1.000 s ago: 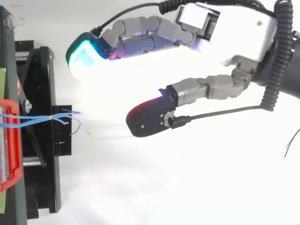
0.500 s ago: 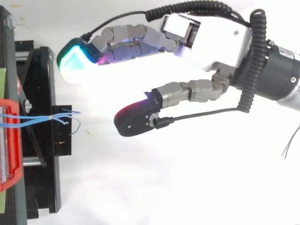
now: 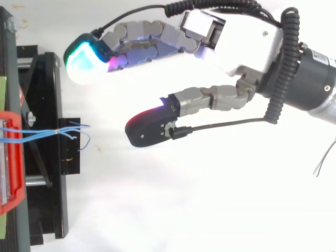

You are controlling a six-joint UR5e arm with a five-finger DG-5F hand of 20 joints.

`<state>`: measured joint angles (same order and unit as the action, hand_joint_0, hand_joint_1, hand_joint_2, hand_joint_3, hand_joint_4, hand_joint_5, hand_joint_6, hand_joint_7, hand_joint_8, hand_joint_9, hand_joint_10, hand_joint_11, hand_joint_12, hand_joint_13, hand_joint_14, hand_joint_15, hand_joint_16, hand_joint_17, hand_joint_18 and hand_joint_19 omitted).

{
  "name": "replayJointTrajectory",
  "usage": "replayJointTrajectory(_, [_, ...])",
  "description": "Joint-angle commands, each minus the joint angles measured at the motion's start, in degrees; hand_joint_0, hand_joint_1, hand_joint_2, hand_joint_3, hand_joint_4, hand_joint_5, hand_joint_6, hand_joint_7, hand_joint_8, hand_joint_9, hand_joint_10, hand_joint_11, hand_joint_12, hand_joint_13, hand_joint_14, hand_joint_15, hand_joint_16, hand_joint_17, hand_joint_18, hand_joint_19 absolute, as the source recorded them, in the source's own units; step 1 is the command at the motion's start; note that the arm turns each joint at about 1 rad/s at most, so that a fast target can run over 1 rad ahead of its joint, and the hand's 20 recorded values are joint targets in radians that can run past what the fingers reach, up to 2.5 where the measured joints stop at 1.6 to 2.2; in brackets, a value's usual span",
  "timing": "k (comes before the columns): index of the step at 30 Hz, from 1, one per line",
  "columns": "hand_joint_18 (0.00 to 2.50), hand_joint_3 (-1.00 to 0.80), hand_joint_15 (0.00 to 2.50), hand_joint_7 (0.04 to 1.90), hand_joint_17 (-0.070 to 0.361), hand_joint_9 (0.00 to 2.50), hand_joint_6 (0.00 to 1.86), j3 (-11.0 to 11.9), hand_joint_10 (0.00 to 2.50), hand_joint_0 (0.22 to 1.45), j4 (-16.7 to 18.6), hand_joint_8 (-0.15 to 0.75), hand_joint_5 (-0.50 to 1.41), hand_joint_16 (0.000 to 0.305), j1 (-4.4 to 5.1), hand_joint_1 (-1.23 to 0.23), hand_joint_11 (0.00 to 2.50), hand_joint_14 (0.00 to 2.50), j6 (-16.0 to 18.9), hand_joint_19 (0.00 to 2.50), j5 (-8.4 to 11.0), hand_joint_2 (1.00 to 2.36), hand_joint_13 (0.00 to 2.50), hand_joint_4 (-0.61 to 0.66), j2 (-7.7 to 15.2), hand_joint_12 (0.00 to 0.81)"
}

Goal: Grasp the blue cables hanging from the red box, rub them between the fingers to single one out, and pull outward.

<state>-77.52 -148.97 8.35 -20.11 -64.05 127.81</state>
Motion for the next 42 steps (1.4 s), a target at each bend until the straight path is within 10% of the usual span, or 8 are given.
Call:
replayJointTrajectory(1, [0.41, -0.48, 0.09, 0.67, 0.090, 0.65, 0.50, 0.0, 0.00, 0.54, -0.2, 0.271, -0.18, 0.040, 0.09, -0.64, 0.04, 0.00, -0.1, 0.14, 0.33, 1.00, 0.50, 0.28, 0.0, 0.335])
replayJointTrajectory(20, [0.42, -0.48, 0.09, 0.67, 0.089, 0.72, 0.50, 0.0, 0.00, 0.54, 2.5, 0.281, -0.17, 0.040, 1.14, -0.64, 0.09, 0.00, -5.5, 0.16, 2.62, 1.00, 0.52, 0.28, 0.2, 0.330])
replayJointTrajectory(42, [0.46, -0.49, 0.20, 0.70, 0.137, 0.77, 0.50, 5.7, 0.01, 0.53, 8.0, 0.285, -0.16, 0.061, 2.72, -0.65, 0.17, 0.01, -4.1, 0.26, 2.80, 1.00, 0.58, 0.30, 8.0, 0.370])
